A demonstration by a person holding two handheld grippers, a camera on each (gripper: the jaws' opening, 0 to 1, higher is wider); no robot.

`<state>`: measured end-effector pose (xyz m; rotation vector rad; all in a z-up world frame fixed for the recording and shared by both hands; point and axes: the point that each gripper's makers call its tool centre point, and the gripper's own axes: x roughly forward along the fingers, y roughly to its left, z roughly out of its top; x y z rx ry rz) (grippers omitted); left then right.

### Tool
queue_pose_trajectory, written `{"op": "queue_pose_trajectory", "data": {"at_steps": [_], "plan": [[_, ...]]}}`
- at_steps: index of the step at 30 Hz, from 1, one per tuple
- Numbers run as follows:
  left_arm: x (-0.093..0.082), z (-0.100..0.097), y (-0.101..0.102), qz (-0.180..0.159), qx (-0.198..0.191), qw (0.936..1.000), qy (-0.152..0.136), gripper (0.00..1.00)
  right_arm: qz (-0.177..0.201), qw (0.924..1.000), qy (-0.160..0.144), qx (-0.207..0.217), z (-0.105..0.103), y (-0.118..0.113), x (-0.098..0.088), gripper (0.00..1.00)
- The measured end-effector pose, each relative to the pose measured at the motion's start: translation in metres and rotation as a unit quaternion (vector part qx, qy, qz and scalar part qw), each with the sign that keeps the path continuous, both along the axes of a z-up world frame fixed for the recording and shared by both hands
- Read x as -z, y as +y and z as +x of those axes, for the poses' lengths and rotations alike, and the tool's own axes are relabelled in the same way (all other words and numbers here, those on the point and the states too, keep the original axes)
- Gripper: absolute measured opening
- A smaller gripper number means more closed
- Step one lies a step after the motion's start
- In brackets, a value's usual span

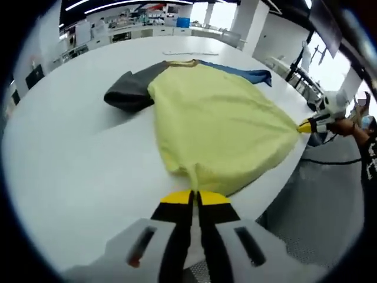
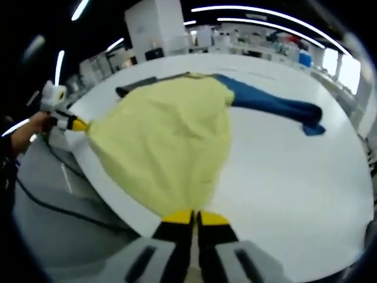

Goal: Fold the garment on the visible template until the final outline fits inside the template.

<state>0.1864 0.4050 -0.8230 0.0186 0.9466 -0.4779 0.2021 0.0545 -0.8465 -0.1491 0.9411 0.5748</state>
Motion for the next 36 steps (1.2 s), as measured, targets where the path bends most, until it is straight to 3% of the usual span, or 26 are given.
{"op": "queue_pose_trajectory", "data": {"at_steps": [8, 12, 17, 25, 29, 36], "plan": [[0.009, -0.013, 0.002, -0.002, -0.014, 0.9996, 0.023, 0.00, -0.001, 1.0000, -0.004, 0.002, 0.000, -0.003, -0.004, 0.00], [0.014, -0.018, 0.005, 0.013, -0.009, 0.9993, 0.034, 0.00, 0.002, 1.0000, -0.002, 0.008, -0.001, -0.007, -0.006, 0.00], [0.023, -0.033, 0.007, 0.044, -0.014, 0.9958, 0.079, 0.00, 0.000, 1.0000, 0.004, 0.001, -0.005, -0.005, -0.005, 0.00], [0.011, -0.031, 0.006, 0.037, -0.026, 0.9956, 0.082, 0.00, 0.002, 0.9999, -0.006, 0.011, -0.001, -0.011, -0.016, 0.00], [0.017, -0.035, 0.005, 0.024, -0.038, 0.9942, 0.097, 0.00, -0.001, 0.9999, 0.008, 0.013, -0.003, -0.010, -0.010, 0.00], [0.025, -0.038, 0.006, 0.031, -0.048, 0.9932, 0.101, 0.00, -0.023, 0.9997, 0.011, 0.005, -0.006, -0.009, 0.000, 0.00]]}}
